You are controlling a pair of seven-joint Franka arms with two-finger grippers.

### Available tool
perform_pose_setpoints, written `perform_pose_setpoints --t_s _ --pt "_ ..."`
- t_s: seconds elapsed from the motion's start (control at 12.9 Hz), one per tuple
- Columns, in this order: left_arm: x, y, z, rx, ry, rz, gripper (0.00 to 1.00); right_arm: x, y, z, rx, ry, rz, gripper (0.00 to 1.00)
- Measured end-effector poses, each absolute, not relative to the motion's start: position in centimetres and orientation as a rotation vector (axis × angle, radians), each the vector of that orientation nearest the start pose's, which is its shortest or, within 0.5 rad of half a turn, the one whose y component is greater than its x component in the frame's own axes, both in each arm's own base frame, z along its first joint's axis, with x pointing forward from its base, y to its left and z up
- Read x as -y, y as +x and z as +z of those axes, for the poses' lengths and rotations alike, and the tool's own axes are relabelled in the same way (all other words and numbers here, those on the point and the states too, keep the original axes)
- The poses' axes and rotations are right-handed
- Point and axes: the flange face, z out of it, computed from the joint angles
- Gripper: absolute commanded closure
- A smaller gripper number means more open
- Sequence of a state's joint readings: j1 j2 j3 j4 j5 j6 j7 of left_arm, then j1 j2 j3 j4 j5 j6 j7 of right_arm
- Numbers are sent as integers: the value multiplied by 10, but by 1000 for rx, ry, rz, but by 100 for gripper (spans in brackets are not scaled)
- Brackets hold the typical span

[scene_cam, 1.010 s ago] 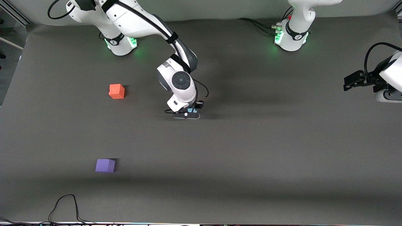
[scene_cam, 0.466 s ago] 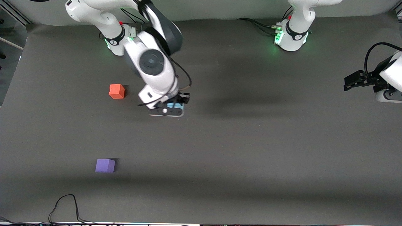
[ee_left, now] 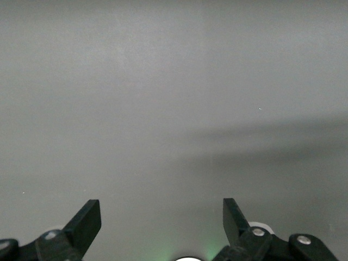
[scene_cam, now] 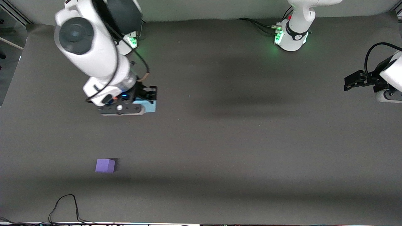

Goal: Place blue block between orange and purple blocks
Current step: 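Carry the blue cube with the right gripper past the orange cube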

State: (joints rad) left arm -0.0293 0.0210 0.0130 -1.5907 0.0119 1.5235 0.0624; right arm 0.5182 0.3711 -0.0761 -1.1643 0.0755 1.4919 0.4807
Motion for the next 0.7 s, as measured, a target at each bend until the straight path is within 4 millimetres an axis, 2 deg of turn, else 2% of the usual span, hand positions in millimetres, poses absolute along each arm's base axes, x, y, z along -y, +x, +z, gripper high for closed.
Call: perform_pose_setpoints --t_s 0.23,0.39,0.54,0.7 --pt "8 554 600 -123 -3126 138 0 -241 590 608 -62 -3116 117 53" --pt "7 554 599 -122 -3126 139 0 -198 597 616 -58 -3110 121 53" --pt "7 554 599 -120 -3126 139 0 -140 609 612 -19 -3101 140 53" --pt "6 554 599 -118 -3126 140 0 -86 618 598 -18 -3079 178 53"
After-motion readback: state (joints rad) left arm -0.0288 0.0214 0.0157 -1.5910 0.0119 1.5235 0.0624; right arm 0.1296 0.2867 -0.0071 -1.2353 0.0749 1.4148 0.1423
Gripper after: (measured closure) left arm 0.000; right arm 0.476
